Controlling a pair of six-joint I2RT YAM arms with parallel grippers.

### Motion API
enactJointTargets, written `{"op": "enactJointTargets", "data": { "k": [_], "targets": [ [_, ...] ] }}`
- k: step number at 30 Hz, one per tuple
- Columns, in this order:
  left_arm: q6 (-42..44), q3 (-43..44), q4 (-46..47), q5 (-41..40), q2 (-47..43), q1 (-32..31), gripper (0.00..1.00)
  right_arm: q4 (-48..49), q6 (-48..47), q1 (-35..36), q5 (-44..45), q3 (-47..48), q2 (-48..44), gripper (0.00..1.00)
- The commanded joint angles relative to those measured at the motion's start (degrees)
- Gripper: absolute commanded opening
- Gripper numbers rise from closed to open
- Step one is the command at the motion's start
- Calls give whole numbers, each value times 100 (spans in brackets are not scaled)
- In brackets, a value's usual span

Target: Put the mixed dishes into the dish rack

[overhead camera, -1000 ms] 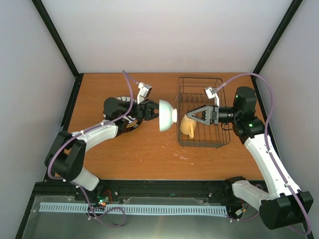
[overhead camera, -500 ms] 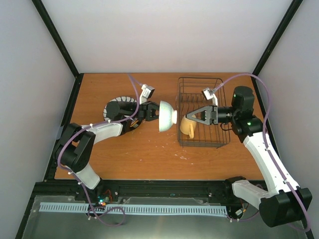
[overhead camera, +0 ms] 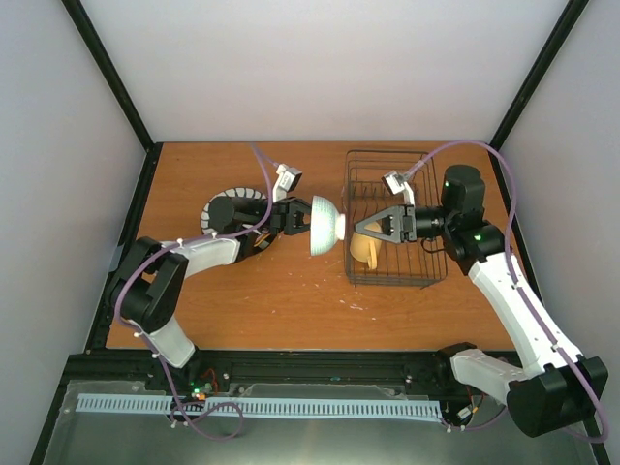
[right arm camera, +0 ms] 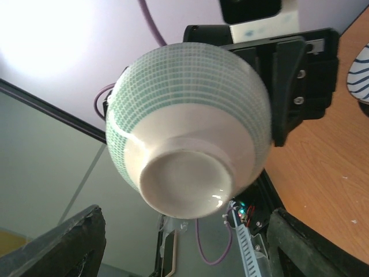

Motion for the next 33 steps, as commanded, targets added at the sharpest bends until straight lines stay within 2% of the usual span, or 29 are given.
{"op": "enactJointTargets", "data": {
  "k": [1,18,26,33],
  "targets": [
    [-3,163,575,-217,42,26,1,294,238,220,45,208,-15,76],
    [-71,198,669,-244,176,17,1,431,256,829,436,266,269,75],
    [-24,274,521,-119,55,18,1,-596,-587,830,677,383,348,75],
    [214,346,96,4,-152,17,1,-855,-829,829,804,415,406,74]
  ]
}}
